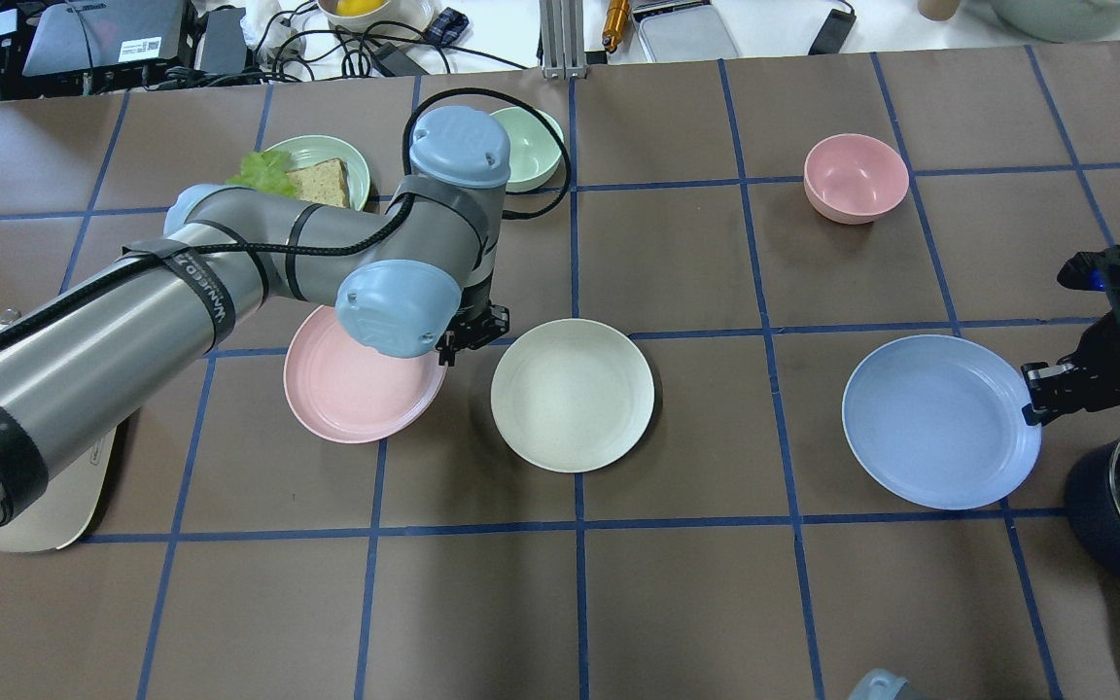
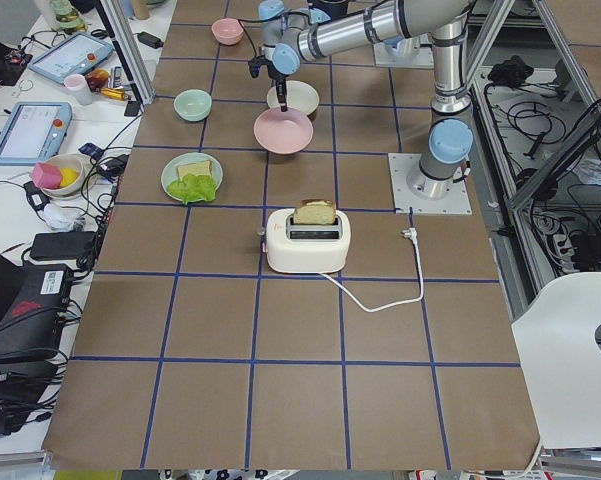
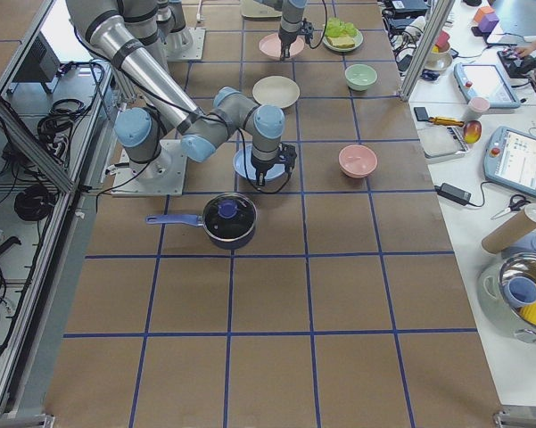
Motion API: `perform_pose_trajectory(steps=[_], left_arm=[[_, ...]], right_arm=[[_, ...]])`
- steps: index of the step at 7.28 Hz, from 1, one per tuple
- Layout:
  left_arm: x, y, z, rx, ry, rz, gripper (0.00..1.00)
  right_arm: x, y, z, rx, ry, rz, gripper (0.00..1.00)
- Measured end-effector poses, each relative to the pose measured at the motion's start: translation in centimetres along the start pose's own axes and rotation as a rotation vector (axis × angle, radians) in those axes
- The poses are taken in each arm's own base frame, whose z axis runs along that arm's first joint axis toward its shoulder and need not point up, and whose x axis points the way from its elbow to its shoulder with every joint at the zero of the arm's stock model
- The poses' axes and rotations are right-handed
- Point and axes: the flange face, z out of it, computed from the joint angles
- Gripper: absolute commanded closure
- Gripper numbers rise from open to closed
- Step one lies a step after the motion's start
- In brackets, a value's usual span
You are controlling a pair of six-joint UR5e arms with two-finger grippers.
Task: Stack three plates with pink and blue
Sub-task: 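Lift the pink plate with the left gripper and carry it onto the cream plate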
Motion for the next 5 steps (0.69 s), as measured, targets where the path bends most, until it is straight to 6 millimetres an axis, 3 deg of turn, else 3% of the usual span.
perform_pose_trajectory(steps=[2, 5], left_arm=[[4.5, 0.1, -1.8, 0.01, -0.004, -0.037, 1.0], [11.1, 0.7, -2.7, 0.018, -0.01, -0.062, 1.0]], right_arm=[[0.1, -0.1, -0.1, -0.005, -0.002, 0.002, 1.0], [0.0, -0.1, -0.6, 0.007, 0.004, -0.001, 1.0]])
